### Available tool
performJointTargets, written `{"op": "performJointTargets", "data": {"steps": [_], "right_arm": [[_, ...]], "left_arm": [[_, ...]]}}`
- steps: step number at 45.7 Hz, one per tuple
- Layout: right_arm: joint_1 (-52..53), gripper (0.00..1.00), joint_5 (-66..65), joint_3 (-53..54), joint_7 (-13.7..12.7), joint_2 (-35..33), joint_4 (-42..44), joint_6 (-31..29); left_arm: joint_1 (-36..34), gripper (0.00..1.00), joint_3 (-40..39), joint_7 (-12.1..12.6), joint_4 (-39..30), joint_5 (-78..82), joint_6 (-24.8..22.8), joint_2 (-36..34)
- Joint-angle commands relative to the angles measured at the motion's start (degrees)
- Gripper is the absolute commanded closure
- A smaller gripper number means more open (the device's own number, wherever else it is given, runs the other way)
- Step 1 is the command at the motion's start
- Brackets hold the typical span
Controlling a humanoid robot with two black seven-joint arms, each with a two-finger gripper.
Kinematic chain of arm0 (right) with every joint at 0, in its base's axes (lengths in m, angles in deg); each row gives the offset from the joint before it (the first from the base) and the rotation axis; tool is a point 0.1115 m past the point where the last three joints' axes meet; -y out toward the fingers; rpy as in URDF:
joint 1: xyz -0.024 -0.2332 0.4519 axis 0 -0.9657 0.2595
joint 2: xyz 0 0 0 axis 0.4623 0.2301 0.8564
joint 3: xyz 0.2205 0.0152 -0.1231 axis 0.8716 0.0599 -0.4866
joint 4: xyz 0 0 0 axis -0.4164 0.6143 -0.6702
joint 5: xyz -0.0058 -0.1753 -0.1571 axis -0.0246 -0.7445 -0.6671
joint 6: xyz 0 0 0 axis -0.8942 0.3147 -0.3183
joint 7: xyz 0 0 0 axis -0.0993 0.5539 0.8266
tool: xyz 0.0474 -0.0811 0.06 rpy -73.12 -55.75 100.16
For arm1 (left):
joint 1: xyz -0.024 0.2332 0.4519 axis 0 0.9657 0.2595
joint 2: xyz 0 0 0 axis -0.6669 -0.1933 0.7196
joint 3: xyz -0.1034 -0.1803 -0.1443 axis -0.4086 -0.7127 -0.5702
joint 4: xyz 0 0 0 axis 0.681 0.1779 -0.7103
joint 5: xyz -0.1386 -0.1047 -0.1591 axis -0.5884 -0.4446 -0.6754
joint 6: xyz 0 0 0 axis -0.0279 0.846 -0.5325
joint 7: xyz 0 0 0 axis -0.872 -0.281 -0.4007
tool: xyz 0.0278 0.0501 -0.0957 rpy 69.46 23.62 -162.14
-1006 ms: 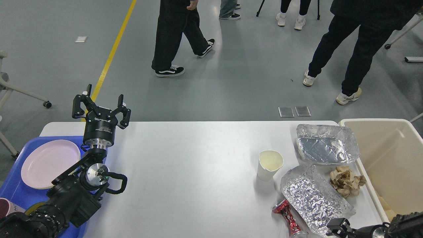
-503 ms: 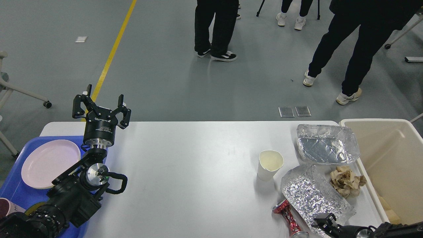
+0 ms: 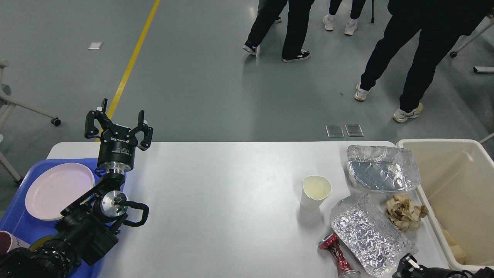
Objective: Tidy desktop
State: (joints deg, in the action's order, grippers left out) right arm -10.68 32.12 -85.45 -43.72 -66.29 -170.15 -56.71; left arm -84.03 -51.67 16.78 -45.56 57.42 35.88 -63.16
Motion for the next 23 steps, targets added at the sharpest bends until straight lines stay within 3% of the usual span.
{"op": "performJointTargets", "data": {"steps": [1, 23], "right_arm": [[0.60, 1.00, -0.33, 0.04, 0.04, -2.51, -0.48, -0.28], [0.51, 1.00, -5.16, -0.84, -0.40, -6.81, 0.39, -0.99]], "left_arm": [[0.00, 0.03, 0.00, 0.01, 0.00, 0.00, 0.00, 0.00], [0.00, 0.03, 0.00, 0.01, 0.00, 0.00, 0.00, 0.00]]}}
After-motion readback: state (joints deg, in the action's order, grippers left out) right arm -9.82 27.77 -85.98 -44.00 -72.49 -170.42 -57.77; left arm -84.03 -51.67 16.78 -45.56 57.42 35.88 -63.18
